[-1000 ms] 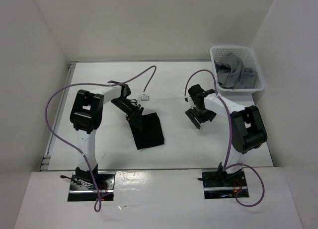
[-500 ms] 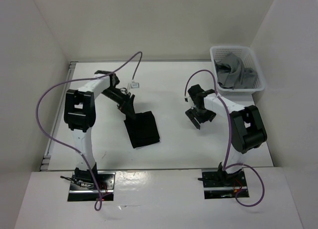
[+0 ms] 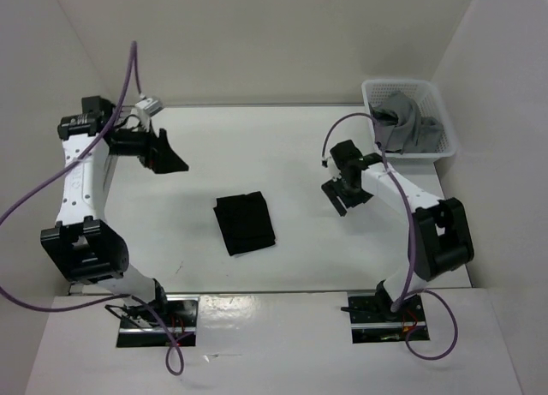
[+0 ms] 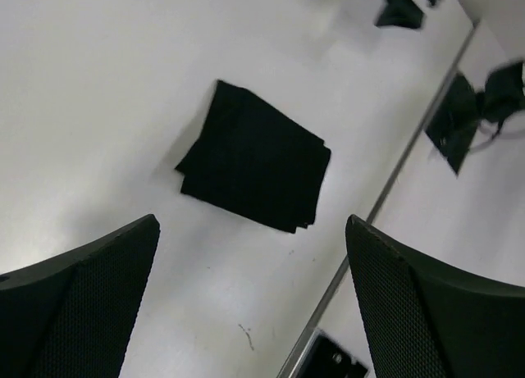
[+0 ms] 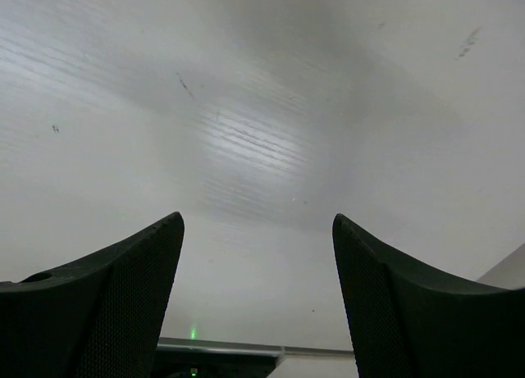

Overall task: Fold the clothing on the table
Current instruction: Fold the skirt

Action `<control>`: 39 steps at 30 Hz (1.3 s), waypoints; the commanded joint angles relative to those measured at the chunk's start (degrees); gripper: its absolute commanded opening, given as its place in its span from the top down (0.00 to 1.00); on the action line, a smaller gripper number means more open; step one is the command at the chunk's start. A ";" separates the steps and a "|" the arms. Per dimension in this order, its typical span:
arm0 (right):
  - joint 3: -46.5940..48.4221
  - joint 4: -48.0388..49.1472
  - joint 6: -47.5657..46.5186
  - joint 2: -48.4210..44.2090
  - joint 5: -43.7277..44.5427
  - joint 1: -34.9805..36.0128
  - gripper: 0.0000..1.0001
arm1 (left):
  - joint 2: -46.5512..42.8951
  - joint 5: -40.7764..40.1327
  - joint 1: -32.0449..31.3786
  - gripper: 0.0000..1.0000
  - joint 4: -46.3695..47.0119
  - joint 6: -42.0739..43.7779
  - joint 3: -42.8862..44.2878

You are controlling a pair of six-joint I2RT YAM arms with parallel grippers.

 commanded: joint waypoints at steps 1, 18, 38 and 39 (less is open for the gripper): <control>-0.68 3.88 0.76 -7.86 1.84 -3.95 0.22 | -2.55 1.34 10.42 0.00 5.02 -3.18 -11.03; -8.95 17.50 4.88 -38.20 -7.13 -34.64 0.01 | -24.80 -20.38 37.61 0.00 35.55 -21.12 -39.63; -10.80 17.96 3.48 -36.44 -8.26 -38.34 0.01 | -31.75 -17.13 38.94 0.00 37.75 -20.51 -41.40; -10.80 17.96 3.48 -36.44 -8.26 -38.34 0.01 | -31.75 -17.13 38.94 0.00 37.75 -20.51 -41.40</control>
